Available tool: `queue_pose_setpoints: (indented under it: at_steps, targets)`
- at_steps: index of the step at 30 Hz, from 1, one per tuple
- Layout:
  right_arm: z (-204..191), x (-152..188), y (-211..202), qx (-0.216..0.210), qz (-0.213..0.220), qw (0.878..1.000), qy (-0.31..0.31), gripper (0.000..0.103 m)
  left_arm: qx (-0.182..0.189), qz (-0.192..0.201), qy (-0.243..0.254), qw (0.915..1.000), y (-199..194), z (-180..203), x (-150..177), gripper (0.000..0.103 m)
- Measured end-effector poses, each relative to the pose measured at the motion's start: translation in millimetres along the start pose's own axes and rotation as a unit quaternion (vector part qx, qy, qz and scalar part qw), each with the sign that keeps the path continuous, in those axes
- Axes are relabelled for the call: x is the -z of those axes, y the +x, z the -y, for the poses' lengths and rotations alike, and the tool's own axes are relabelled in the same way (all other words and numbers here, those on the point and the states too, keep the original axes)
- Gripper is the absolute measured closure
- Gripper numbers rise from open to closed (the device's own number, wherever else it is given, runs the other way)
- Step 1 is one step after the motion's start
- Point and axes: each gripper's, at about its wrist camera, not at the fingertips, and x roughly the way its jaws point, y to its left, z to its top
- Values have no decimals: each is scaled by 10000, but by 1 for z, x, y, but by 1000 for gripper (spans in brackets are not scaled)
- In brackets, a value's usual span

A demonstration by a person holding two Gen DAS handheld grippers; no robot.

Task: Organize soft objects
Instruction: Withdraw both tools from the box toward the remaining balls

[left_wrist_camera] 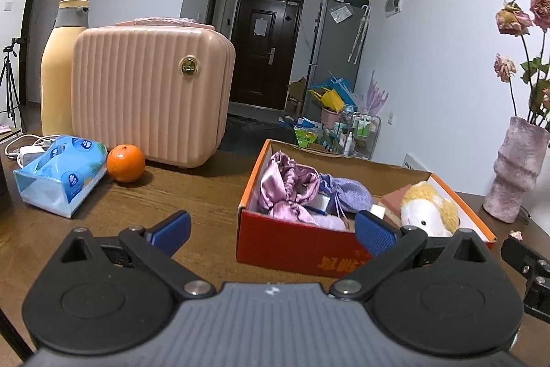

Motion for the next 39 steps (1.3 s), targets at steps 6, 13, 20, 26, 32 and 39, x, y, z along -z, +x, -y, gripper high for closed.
queue_pose_setpoints:
  at_steps: [6,13,20,26,32,39]
  targets:
    - [4,5,-15,-24,14,10000,-84,0,38,-46,68,10000,-16,3,10,0]
    - [6,14,-33,-75,-26,9996,-257,0,96,-142,83,9998,-34,5,22,0]
    - [12,28,-53,-86,-148,9991,-376,0,169,-270,123,9994,-47,6,32,0]
    - [21,38,-62,-115,-342,9987,-373,0,242,-415,178,9987,-56,7,42,0]
    - [24,45,-47,-210,-763,9963,-321,0,301,-559,231,9977,-59,7,49,0]
    - [28,52,-20,-230,-1198,9920,-331,0,338,-670,231,9969,-55,8,51,0]
